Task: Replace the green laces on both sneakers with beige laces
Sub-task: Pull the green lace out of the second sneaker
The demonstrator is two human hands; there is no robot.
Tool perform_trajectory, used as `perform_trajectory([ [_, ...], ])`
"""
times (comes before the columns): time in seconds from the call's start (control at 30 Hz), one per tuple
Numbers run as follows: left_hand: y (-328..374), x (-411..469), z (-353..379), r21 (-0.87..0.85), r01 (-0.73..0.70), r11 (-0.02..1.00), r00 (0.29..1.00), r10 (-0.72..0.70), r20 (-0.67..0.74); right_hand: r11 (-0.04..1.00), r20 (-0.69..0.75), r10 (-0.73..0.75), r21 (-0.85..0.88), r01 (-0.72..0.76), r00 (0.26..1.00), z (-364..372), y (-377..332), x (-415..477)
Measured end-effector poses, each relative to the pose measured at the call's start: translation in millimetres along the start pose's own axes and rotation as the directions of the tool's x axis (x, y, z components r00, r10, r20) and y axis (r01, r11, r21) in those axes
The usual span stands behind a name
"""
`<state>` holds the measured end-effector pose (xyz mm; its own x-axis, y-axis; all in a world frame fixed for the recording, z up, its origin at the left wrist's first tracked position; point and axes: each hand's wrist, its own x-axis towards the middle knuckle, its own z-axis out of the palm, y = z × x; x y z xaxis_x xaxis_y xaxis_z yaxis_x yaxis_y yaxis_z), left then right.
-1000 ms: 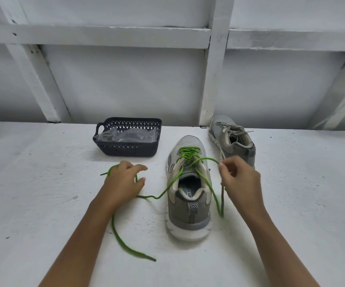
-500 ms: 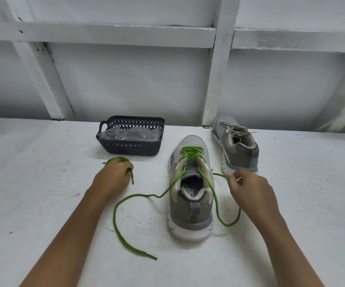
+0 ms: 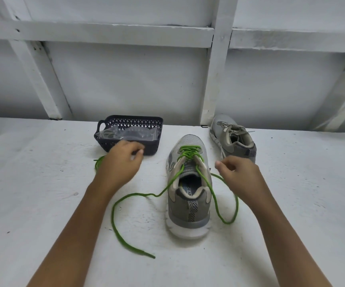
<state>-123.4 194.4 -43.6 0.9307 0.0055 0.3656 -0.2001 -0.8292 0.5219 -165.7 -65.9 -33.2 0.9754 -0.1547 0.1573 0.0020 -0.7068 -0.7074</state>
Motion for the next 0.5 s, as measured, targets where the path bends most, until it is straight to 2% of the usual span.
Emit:
perform_trajectory([
  [0.1, 44.4, -8.1, 2.1, -0.268, -0.05, 0.962, 0.996, 0.069, 0.061, 0.999, 0.065, -0.039, 0.024, 0.038, 0.997, 5.6, -9.9, 10.0],
  [0.17, 60.2, -13.7, 9.9, -0.375, 0.053, 0.926, 0.973, 0.037, 0.229, 0.997, 0.11, -0.077, -0.014, 0.079, 0.991, 10.4, -13.2, 14.5],
  [0.27, 64.7, -18.4, 26.3, -0.384, 0.17, 0.908, 0.908, 0.007, 0.419, 0.996, 0.126, -0.091, -0.009, 0.093, 0.988, 12.2, -17.2, 19.2],
  [0.37, 61.0, -19.1, 37.9, -0.378, 0.215, 0.901, 0.891, -0.022, 0.454, 0.996, 0.119, -0.083, 0.024, 0.081, 0.989, 12.3, -17.2, 22.9],
  [0.5, 61.5, -22.4, 40.5, -0.322, 0.288, 0.902, 0.876, -0.113, 0.468, 0.989, 0.052, -0.124, -0.072, 0.128, 0.991, 18.7, -20.7, 24.6],
])
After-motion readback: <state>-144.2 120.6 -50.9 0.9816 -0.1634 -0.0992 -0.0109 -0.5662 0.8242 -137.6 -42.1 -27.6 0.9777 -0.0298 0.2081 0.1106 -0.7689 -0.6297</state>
